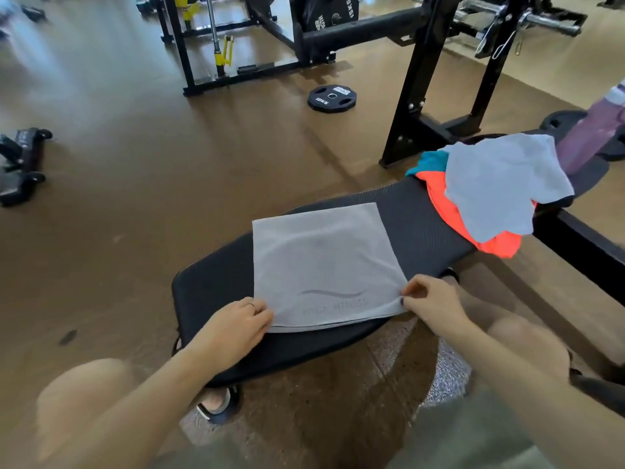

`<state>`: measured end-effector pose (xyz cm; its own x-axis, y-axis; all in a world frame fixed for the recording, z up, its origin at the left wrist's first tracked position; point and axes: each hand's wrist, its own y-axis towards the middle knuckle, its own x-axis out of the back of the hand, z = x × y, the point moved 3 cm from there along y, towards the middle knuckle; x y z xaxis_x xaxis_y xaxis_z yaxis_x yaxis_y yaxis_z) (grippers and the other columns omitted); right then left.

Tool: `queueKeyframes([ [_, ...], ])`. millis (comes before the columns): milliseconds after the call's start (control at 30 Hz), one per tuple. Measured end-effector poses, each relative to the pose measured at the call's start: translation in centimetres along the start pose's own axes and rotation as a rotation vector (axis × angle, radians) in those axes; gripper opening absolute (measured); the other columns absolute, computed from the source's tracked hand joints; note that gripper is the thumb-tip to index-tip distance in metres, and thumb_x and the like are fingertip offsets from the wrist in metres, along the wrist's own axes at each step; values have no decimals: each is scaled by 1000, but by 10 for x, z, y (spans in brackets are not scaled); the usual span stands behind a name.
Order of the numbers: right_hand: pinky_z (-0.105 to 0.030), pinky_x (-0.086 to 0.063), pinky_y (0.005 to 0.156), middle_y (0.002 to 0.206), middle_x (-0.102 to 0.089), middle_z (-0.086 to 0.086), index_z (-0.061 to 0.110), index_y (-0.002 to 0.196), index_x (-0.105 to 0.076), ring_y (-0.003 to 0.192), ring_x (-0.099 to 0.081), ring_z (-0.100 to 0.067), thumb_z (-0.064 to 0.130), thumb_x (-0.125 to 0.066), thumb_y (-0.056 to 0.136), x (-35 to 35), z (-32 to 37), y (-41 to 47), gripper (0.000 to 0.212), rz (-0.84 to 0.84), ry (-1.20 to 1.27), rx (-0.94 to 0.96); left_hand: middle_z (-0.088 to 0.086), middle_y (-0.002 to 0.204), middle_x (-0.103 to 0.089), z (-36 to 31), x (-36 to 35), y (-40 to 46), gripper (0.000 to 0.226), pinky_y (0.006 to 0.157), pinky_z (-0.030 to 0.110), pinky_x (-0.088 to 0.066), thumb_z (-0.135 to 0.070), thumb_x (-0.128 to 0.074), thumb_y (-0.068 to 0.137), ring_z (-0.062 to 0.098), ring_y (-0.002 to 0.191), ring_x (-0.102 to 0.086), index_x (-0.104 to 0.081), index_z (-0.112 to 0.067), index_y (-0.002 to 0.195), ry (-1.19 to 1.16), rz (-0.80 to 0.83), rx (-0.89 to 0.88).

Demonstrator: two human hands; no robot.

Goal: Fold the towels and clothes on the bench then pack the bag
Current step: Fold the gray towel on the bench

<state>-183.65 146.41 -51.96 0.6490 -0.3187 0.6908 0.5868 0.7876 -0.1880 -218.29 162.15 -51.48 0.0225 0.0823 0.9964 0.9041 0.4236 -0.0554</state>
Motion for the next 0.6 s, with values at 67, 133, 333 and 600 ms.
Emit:
queueKeyframes([
  [67, -34, -54, 74, 81, -71, 10, 25, 77, -68, 81, -65, -7, 8, -75, 81, 0, -5, -4, 19, -10, 6, -18, -5, 99, -59, -2, -5, -3, 20, 75, 31, -52, -32, -43, 100, 18, 86, -58, -60, -23, 96, 27, -29, -14],
  [133, -32, -53, 73, 83, -70, 10, 27, 80, -66, 82, -64, -7, 6, -72, 83, 1, -3, -5, 22, -9, 1, 4, -4, 99, -58, -3, -5, -5, 19, 76, 31, -52, -32, -44, 99, 19, 86, -57, -60, -23, 95, 53, -40, -34],
  [333, -24, -48, 68, 90, -63, 5, 27, 90, -60, 81, -57, -9, 2, -63, 89, -6, -6, -14, 26, 12, -24, 57, 3, 108, -56, -11, -8, -10, 18, 84, 35, -55, -26, -69, 85, 25, 93, -62, -55, -26, 97, 109, 17, 1],
  [600, -44, -48, 96, 118, -59, -5, 12, 109, -63, 113, -53, -30, 2, -63, 80, -24, 16, -30, 31, -142, -429, 323, 1, 107, -64, -43, 6, 9, 31, 85, 35, -56, -45, -52, 93, 21, 94, -65, -65, -21, 108, 176, 25, 11],
])
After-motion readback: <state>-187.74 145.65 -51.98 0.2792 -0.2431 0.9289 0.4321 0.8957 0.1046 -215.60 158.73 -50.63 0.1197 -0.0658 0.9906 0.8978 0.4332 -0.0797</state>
